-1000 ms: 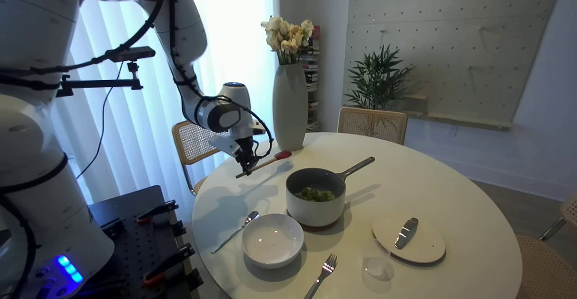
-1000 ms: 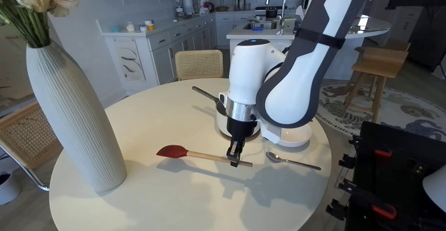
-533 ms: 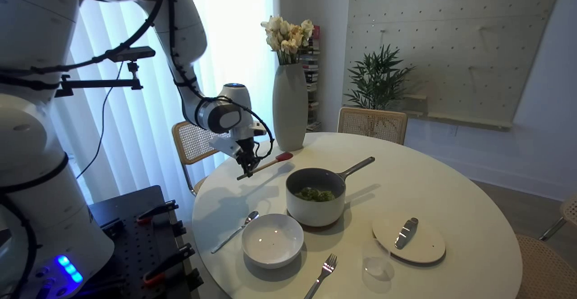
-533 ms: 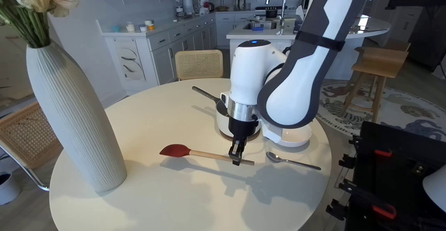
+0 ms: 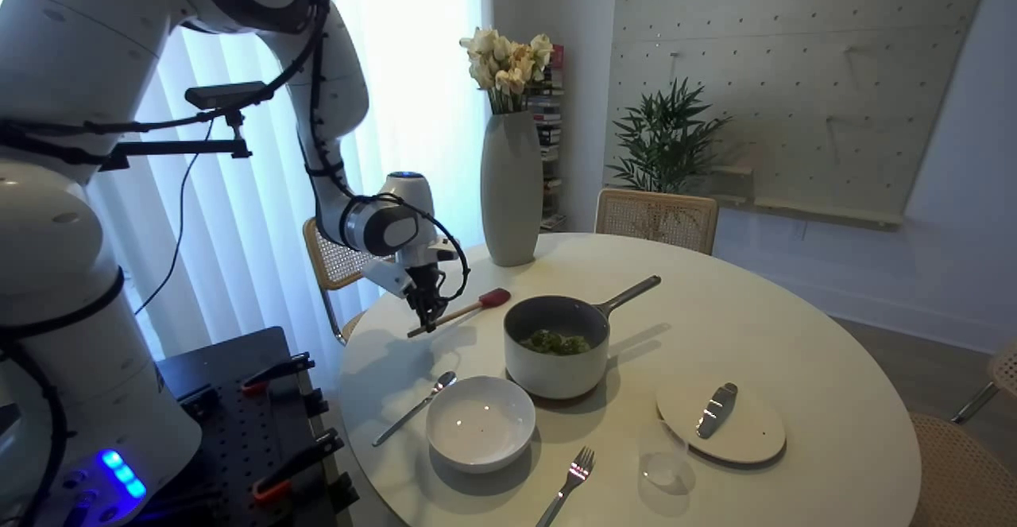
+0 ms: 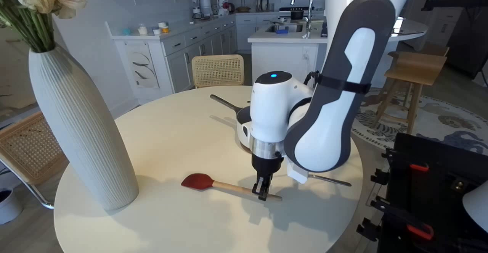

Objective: Use the spatula to stir in the pot

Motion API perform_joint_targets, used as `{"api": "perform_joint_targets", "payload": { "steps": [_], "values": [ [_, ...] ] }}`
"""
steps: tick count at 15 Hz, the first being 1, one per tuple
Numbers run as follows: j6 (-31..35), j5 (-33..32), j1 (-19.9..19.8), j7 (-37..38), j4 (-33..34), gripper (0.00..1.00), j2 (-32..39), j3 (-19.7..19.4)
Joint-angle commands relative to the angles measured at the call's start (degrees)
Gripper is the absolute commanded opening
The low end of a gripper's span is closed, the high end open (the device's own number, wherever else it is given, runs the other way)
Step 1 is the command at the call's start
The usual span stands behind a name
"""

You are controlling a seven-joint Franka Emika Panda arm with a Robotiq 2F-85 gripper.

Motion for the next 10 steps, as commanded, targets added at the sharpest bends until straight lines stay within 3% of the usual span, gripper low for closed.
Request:
{"api": "perform_joint_targets", "payload": {
  "steps": [1, 8, 9, 10],
  "values": [
    [1.9, 0.22, 3.57, 3.54, 0.58, 0.04, 2.24, -1.62],
    [1.34, 0.28, 2.82, 2.94, 1.87, 0.04, 2.86, -1.25],
    [1.33, 0.28, 2.76, 2.94, 2.01, 0.17, 2.9, -1.27],
    [1.33, 0.28, 2.75, 2.93, 2.0, 0.17, 2.96, -1.27]
  ]
}}
